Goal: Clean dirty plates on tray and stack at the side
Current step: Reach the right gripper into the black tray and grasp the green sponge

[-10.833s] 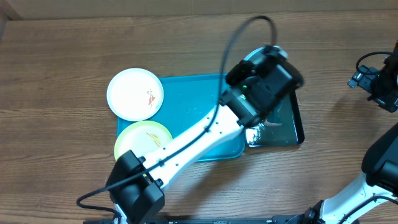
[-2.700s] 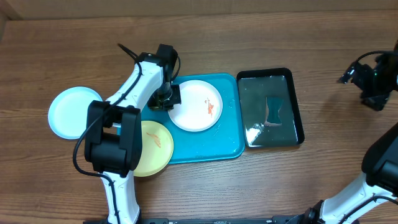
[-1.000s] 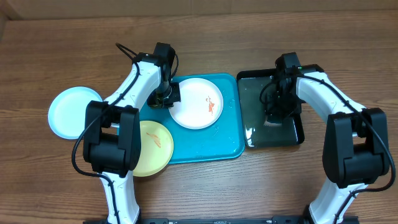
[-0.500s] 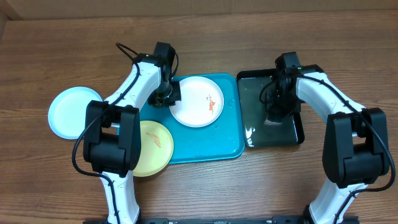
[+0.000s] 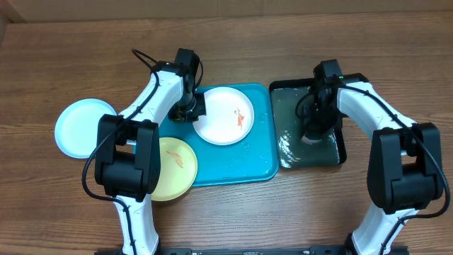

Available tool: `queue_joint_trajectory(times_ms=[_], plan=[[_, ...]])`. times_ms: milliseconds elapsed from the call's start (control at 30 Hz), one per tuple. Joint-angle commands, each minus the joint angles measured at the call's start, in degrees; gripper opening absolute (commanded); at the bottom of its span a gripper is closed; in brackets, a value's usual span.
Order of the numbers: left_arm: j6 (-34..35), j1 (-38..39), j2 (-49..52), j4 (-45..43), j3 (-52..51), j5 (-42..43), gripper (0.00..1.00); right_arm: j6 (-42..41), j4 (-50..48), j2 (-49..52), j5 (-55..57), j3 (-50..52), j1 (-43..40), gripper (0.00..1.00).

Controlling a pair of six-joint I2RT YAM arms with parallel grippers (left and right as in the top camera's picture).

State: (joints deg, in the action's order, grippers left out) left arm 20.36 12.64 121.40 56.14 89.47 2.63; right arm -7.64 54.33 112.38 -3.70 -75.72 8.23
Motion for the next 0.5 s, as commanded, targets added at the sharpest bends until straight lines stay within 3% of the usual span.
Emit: queue_joint_trajectory(times_ms=[0, 467], plan=[[-0.66, -0.2, -0.42, 1.53, -0.35, -0.22, 0.04, -0.04, 1.14, -1.7, -1.29, -2.64, -0.02, 0.04], [-0.92, -0.2, -0.44, 1.81, -0.35, -0.24, 0.08, 0.57, 4.94, -1.7, -1.73, -4.68, -0.02, 0.04]])
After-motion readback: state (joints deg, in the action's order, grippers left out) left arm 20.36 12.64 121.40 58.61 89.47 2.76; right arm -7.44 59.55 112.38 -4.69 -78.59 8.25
